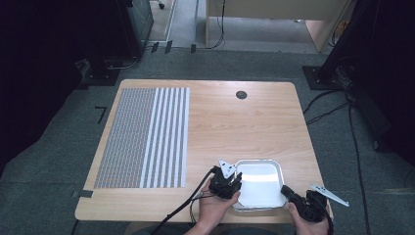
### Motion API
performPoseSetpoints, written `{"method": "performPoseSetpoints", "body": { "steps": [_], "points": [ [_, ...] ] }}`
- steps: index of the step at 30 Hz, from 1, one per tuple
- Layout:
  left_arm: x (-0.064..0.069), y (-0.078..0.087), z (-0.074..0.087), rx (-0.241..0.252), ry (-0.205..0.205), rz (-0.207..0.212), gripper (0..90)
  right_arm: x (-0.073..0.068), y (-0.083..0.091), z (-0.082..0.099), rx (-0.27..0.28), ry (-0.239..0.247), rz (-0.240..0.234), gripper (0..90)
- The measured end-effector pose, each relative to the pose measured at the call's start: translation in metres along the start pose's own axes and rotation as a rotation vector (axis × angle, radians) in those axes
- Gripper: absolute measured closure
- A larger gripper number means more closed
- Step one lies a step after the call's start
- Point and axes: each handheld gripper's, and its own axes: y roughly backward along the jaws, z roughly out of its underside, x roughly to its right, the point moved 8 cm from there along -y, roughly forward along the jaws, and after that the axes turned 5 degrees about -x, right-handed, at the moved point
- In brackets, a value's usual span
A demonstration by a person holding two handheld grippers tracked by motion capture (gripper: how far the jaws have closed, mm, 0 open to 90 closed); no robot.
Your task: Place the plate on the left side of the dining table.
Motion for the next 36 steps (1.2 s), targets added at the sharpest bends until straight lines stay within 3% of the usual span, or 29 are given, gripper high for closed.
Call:
{"method": "performPoseSetpoints", "body": {
  "steps": [9, 16, 28, 36],
  "points": [
    [0.001, 0.007, -0.006, 0.013, -0.007, 0.001, 70.5, -0.004, 0.006, -0.006, 0.005, 0.014, -0.003, 89.9],
    [-0.006, 0.012, -0.01, 0.017, -0.001, -0.008, 71.7, -0.012, 0.004, -0.008, 0.005, 0.025, -0.005, 89.9],
    [-0.024, 0.026, -0.016, 0.034, -0.003, -0.04, 73.8, -0.035, -0.004, -0.012, -0.005, 0.046, -0.005, 89.9],
    [-0.045, 0.039, -0.02, 0.051, 0.008, -0.064, 74.5, -0.057, -0.014, -0.016, -0.012, 0.067, -0.016, 89.9]
  ]
}}
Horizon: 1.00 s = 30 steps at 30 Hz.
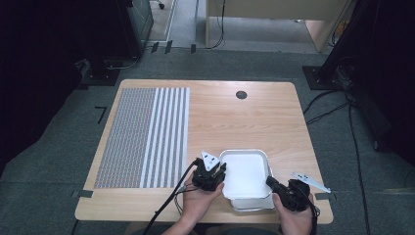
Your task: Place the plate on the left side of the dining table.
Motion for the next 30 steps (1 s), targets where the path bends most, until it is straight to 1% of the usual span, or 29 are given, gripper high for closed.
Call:
{"method": "performPoseSetpoints", "body": {
  "steps": [2, 3, 4, 5, 6, 10, 11, 12, 13, 14, 16, 17, 18, 19, 22, 23, 25, 26, 27, 28, 30],
  "points": [
    [-0.005, 0.003, -0.002, 0.007, 0.003, 0.003, 74.9, -0.006, -0.003, -0.002, -0.004, 0.004, -0.003, 89.9],
    [-0.008, 0.005, -0.002, 0.012, 0.011, 0.006, 74.9, -0.008, -0.004, -0.003, -0.005, 0.006, -0.004, 89.9],
    [-0.008, 0.005, -0.002, 0.012, 0.011, 0.006, 75.1, -0.008, -0.004, -0.003, -0.005, 0.006, -0.004, 89.9],
    [-0.013, 0.007, -0.003, 0.017, 0.019, 0.001, 75.1, -0.011, -0.005, -0.004, -0.005, 0.011, -0.007, 89.9],
    [-0.018, 0.009, -0.003, 0.017, 0.027, -0.009, 75.6, -0.018, -0.01, -0.004, -0.013, 0.015, -0.016, 90.0],
    [-0.029, 0.012, -0.002, 0.009, 0.031, -0.019, 75.6, -0.027, -0.017, -0.004, -0.024, 0.023, -0.02, 89.9],
    [-0.032, 0.013, -0.002, 0.008, 0.032, -0.025, 75.6, -0.029, -0.019, -0.004, -0.027, 0.023, -0.022, 89.9],
    [-0.032, 0.013, -0.002, 0.008, 0.032, -0.025, 75.7, -0.029, -0.019, -0.004, -0.027, 0.023, -0.022, 89.9],
    [-0.035, 0.014, -0.002, 0.009, 0.035, -0.031, 75.7, -0.031, -0.021, -0.005, -0.027, 0.029, -0.023, 89.9],
    [-0.039, 0.015, -0.002, 0.011, 0.038, -0.039, 75.9, -0.036, -0.024, -0.005, -0.031, 0.03, -0.026, 89.9],
    [-0.043, 0.017, -0.003, 0.013, 0.039, -0.045, 76.0, -0.041, -0.026, -0.006, -0.031, 0.032, -0.027, 89.9],
    [-0.043, 0.017, -0.003, 0.013, 0.039, -0.045, 76.0, -0.043, -0.027, -0.006, -0.033, 0.034, -0.027, 89.9],
    [-0.046, 0.018, -0.004, 0.015, 0.043, -0.048, 76.0, -0.043, -0.027, -0.006, -0.033, 0.034, -0.027, 89.9],
    [-0.05, 0.02, -0.005, 0.018, 0.044, -0.051, 76.0, -0.047, -0.03, -0.008, -0.033, 0.036, -0.032, 89.9],
    [-0.057, 0.023, -0.005, 0.017, 0.046, -0.053, 76.1, -0.053, -0.033, -0.009, -0.032, 0.044, -0.032, 89.9],
    [-0.057, 0.023, -0.005, 0.017, 0.046, -0.053, 76.2, -0.053, -0.033, -0.009, -0.032, 0.044, -0.032, 89.9],
    [-0.065, 0.025, -0.004, 0.012, 0.05, -0.06, 76.2, -0.061, -0.038, -0.009, -0.037, 0.04, -0.036, 89.9],
    [-0.069, 0.026, -0.004, 0.009, 0.052, -0.065, 76.2, -0.063, -0.04, -0.009, -0.037, 0.044, -0.035, 89.9],
    [-0.069, 0.026, -0.004, 0.009, 0.052, -0.065, 76.3, -0.063, -0.04, -0.009, -0.037, 0.044, -0.035, 89.9],
    [-0.074, 0.027, -0.003, 0.006, 0.053, -0.073, 76.3, -0.069, -0.044, -0.008, -0.04, 0.042, -0.034, 89.9],
    [-0.08, 0.028, -0.003, 0.003, 0.054, -0.082, 76.4, -0.073, -0.048, -0.008, -0.042, 0.045, -0.035, 89.9]
  ]
}}
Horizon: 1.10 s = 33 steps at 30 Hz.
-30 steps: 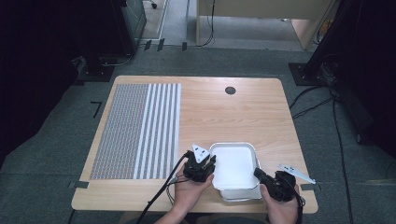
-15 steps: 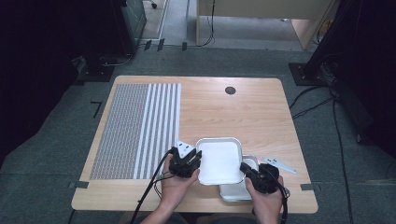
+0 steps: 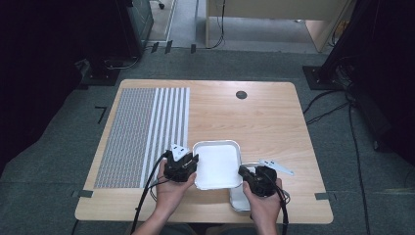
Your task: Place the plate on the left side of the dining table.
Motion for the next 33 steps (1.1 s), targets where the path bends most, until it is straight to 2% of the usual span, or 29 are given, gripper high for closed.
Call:
{"method": "performPoseSetpoints", "body": {
  "steps": [2, 3, 7, 8, 11, 15, 17, 18, 19, 20, 21, 22, 24, 25, 30, 33],
  "points": [
    [-0.003, 0.001, 0.0, 0.002, 0.003, -0.004, 76.4, -0.003, -0.002, 0.0, -0.003, -0.001, 0.0, 89.9],
    [-0.01, 0.003, -0.001, 0.006, 0.008, -0.012, 76.4, -0.009, -0.006, -0.001, -0.003, 0.003, -0.004, 89.9],
    [-0.02, 0.005, -0.002, 0.007, 0.016, -0.018, 76.6, -0.017, -0.012, -0.002, -0.003, 0.01, -0.01, 89.8],
    [-0.026, 0.007, -0.002, 0.008, 0.02, -0.024, 76.6, -0.024, -0.016, -0.004, -0.006, 0.013, -0.015, 89.7],
    [-0.033, 0.009, -0.003, 0.008, 0.02, -0.03, 76.8, -0.032, -0.021, -0.005, -0.011, 0.017, -0.02, 89.7],
    [-0.048, 0.014, -0.005, 0.014, 0.031, -0.043, 77.1, -0.043, -0.029, -0.008, -0.019, 0.018, -0.029, 89.7],
    [-0.052, 0.015, -0.005, 0.014, 0.036, -0.048, 77.2, -0.045, -0.031, -0.008, -0.017, 0.021, -0.03, 89.8],
    [-0.059, 0.016, -0.005, 0.014, 0.043, -0.054, 77.4, -0.051, -0.036, -0.008, -0.022, 0.02, -0.034, 89.7],
    [-0.059, 0.016, -0.005, 0.014, 0.043, -0.054, 77.5, -0.054, -0.038, -0.008, -0.025, 0.019, -0.037, 89.7],
    [-0.066, 0.017, -0.005, 0.014, 0.051, -0.064, 77.6, -0.057, -0.04, -0.008, -0.026, 0.021, -0.039, 89.7],
    [-0.066, 0.017, -0.005, 0.014, 0.051, -0.064, 77.7, -0.06, -0.043, -0.008, -0.03, 0.018, -0.042, 89.7],
    [-0.074, 0.019, -0.005, 0.017, 0.062, -0.069, 77.8, -0.063, -0.046, -0.008, -0.032, 0.016, -0.044, 89.7],
    [-0.078, 0.019, -0.005, 0.017, 0.062, -0.074, 77.8, -0.066, -0.049, -0.008, -0.035, 0.018, -0.048, 89.7],
    [-0.086, 0.02, -0.004, 0.016, 0.069, -0.078, 77.8, -0.073, -0.055, -0.009, -0.039, 0.016, -0.053, 89.7],
    [-0.104, 0.02, -0.004, 0.015, 0.094, -0.091, 77.9, -0.085, -0.066, -0.009, -0.048, 0.019, -0.062, 89.4],
    [-0.121, 0.02, -0.003, 0.009, 0.107, -0.102, 78.0, -0.099, -0.078, -0.009, -0.063, 0.022, -0.071, 89.0]
  ]
}}
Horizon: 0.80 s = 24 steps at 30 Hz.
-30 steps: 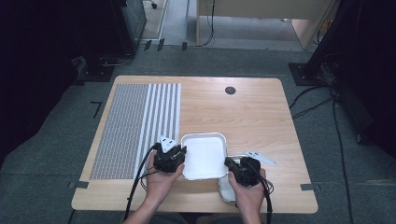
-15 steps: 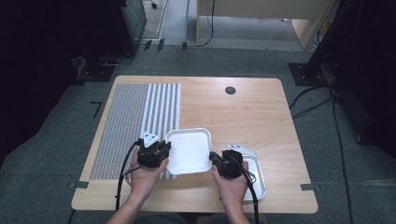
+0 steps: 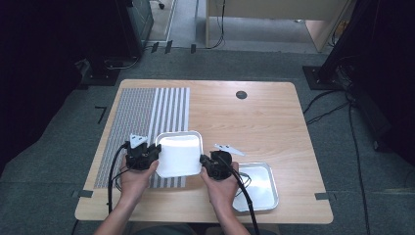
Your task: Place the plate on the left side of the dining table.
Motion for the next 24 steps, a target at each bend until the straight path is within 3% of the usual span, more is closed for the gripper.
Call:
{"method": "performPoseSetpoints", "body": {
  "steps": [7, 12, 17, 24],
  "points": [
    [-0.026, -0.004, -0.004, -0.011, 0.008, -0.015, 78.9, -0.016, -0.02, -0.003, -0.011, -0.003, -0.01, 88.8],
    [-0.051, -0.011, -0.006, -0.01, 0.038, -0.046, 79.3, -0.034, -0.041, -0.005, -0.018, 0.012, -0.001, 88.5],
    [-0.07, -0.016, -0.009, -0.013, 0.06, -0.076, 81.5, -0.045, -0.061, -0.003, -0.037, -0.006, -0.009, 88.3],
    [-0.09, -0.03, -0.01, -0.042, 0.079, -0.117, 82.4, -0.054, -0.084, -0.003, -0.062, -0.018, -0.002, 88.2]
  ]
}}
